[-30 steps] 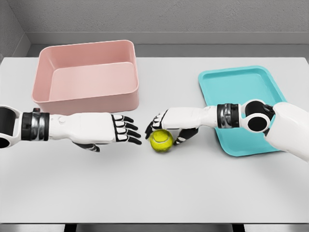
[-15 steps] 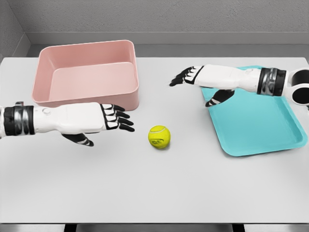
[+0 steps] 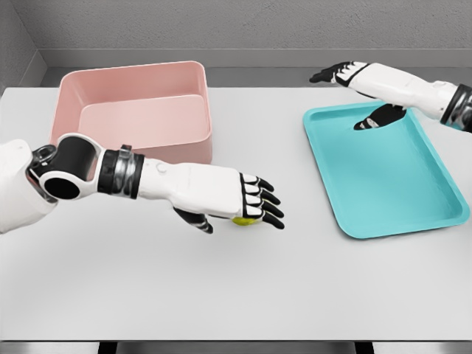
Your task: Put the tennis from the blue tray into the pink basket with both arms
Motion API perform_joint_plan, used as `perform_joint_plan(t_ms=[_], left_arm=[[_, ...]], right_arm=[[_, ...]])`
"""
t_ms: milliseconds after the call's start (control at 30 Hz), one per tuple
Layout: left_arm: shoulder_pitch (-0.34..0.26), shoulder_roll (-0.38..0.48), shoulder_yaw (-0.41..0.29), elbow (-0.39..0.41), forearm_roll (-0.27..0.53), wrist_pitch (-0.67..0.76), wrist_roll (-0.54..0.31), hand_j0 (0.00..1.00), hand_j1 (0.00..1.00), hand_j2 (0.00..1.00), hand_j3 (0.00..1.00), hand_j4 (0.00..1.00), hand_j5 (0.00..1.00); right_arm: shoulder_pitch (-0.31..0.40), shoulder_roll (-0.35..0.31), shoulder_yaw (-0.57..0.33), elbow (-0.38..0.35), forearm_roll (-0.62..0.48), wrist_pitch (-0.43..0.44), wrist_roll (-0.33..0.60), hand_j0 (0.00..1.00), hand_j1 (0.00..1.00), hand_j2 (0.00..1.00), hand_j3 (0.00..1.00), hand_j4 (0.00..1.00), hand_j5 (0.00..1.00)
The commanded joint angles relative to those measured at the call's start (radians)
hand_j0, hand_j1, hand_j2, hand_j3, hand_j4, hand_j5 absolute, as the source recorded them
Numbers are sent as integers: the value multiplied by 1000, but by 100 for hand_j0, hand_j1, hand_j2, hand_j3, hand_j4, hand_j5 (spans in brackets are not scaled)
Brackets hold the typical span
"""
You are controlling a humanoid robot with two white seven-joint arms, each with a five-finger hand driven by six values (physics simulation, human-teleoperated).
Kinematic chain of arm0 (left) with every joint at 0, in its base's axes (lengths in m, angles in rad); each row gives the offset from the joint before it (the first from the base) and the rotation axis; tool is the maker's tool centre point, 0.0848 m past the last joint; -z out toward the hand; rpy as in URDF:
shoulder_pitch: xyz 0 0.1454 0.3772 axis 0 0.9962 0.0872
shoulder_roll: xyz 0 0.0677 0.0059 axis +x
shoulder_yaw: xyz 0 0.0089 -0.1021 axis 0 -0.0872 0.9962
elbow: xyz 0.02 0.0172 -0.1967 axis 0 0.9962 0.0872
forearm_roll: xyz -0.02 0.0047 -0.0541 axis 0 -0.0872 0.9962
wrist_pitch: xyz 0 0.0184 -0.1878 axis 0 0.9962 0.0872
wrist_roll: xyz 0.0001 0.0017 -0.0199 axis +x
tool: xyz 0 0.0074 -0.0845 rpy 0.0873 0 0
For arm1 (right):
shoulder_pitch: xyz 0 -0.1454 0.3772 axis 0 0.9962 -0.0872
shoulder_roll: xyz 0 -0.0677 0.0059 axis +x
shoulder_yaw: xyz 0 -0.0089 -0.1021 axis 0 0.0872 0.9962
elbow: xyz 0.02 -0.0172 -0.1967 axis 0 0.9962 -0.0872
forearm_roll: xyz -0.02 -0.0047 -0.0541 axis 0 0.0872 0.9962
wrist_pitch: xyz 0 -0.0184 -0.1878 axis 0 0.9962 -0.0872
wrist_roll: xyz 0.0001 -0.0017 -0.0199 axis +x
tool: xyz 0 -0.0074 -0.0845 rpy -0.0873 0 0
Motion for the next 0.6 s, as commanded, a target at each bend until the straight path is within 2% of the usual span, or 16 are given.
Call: perform_joint_plan(t_ms=[0, 33, 100, 167, 233, 300, 400, 467, 500, 567], left_arm=[[-2, -34, 35, 62, 13, 2, 0, 100, 100, 100, 100, 100, 100], [-2, -35, 48, 89, 22, 2, 3, 100, 100, 100, 100, 100, 100], [0, -38, 53, 103, 21, 147, 3, 100, 100, 100, 100, 100, 100], [6, -66, 51, 154, 24, 173, 5, 100, 100, 100, 100, 100, 100], [31, -66, 41, 155, 13, 179, 6, 100, 100, 100, 100, 100, 100], [34, -71, 30, 158, 2, 196, 0, 100, 100, 100, 100, 100, 100], [34, -97, 13, 157, -7, 200, -11, 100, 100, 100, 100, 100, 100], [37, -97, 13, 152, -42, 200, -20, 100, 100, 100, 100, 100, 100], [34, -97, -18, 152, -62, 200, -21, 100, 100, 100, 100, 100, 100], [35, -94, -19, 154, -64, 202, -21, 100, 100, 100, 100, 100, 100]], right_arm=[[0, -23, 13, 2, -7, 1, 5, 100, 100, 100, 100, 100, 100], [2, -32, 27, 5, -7, 1, 0, 100, 100, 100, 100, 100, 100], [2, -38, 32, 10, -7, 1, 0, 100, 100, 100, 100, 100, 100], [2, -40, 43, 10, -7, 1, 0, 100, 100, 100, 100, 100, 100], [2, -44, 47, 19, -7, 1, 0, 100, 100, 100, 100, 100, 100], [2, -47, 47, 73, -7, 1, 0, 100, 100, 100, 100, 100, 100], [2, -46, 47, 70, -7, 1, 3, 100, 100, 100, 100, 100, 100], [8, -47, 47, 70, -7, 1, 3, 100, 100, 100, 100, 100, 100], [6, -47, 47, 70, -7, 1, 3, 100, 100, 100, 100, 100, 100], [6, -55, 49, 70, -7, 1, 3, 100, 100, 100, 100, 100, 100]])
